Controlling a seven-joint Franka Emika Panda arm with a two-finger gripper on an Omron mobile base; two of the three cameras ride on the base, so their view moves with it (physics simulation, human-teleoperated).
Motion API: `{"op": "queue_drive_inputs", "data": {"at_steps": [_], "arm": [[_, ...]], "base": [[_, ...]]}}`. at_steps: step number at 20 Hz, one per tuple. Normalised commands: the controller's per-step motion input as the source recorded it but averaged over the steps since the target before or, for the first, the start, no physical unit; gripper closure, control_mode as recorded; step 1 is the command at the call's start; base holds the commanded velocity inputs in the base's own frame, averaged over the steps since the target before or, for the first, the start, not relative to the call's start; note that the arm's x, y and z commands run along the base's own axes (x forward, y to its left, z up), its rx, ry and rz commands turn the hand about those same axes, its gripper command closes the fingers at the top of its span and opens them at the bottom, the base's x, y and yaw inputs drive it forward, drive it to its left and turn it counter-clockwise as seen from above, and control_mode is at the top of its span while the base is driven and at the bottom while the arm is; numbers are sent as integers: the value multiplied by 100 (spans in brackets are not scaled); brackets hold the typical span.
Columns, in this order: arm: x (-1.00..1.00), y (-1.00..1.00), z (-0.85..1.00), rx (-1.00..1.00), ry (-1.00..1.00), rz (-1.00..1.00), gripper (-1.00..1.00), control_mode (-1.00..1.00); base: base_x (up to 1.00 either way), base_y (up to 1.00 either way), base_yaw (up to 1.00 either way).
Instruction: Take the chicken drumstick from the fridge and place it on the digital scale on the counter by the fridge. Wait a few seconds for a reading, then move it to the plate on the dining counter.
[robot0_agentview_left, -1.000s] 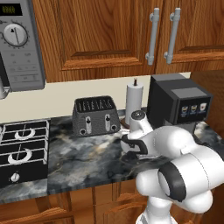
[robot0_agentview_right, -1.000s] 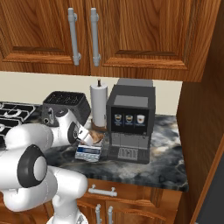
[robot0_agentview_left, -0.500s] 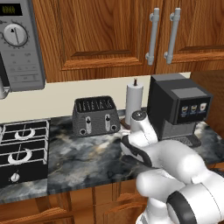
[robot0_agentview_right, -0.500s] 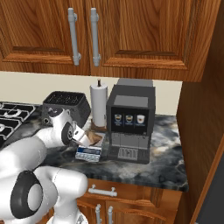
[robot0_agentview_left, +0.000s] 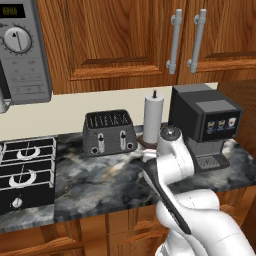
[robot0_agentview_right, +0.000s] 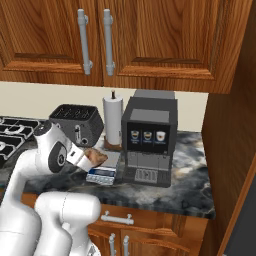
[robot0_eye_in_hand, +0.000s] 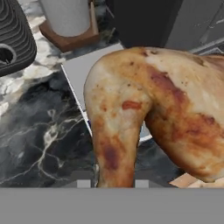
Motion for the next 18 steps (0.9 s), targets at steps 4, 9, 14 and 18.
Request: {"op": "queue_drive_inputs", "data": {"at_steps": [4,9,14,18], "arm": [[-100,16,63,0,0,16,100,-100],[-98,15,50,4,16,21,100,-100],[-74,7,51,5,20,21,100,-100],[-48,0,15,0,15,14,100,-100]], "base": [[0,0,0],[0,0,0],[0,0,0],[0,0,0]]}}
